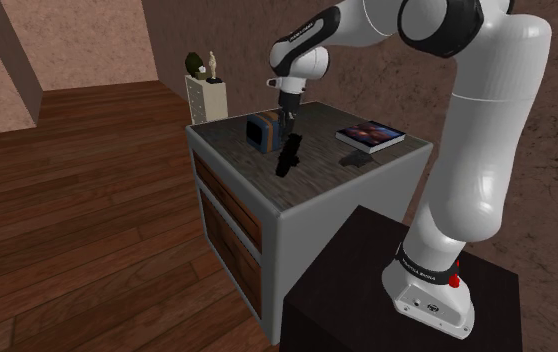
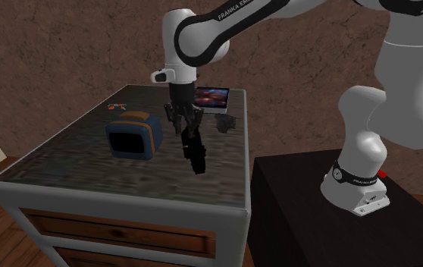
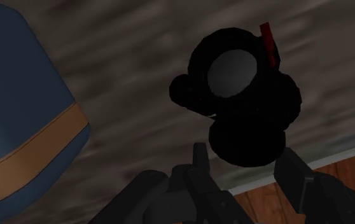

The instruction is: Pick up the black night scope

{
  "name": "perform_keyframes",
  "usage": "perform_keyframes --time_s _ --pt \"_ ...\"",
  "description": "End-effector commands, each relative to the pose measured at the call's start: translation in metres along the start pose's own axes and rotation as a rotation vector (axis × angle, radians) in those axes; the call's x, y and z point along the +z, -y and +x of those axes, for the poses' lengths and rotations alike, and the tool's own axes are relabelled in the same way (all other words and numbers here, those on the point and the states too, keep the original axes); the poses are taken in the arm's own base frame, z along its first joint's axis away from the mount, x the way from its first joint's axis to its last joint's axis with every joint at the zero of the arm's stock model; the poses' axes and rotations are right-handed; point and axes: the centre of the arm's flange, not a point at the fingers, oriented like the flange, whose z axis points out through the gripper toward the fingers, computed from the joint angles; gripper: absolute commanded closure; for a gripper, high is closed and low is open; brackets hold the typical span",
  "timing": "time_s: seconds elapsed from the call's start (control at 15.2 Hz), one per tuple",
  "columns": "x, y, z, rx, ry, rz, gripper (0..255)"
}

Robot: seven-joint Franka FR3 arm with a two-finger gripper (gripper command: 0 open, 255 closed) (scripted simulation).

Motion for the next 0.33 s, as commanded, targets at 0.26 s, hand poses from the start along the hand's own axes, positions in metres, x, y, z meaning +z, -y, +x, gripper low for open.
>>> perform_keyframes --time_s 0.26 --pt "-0.022 0.002 0.004 0.0 0.0 0.0 255"
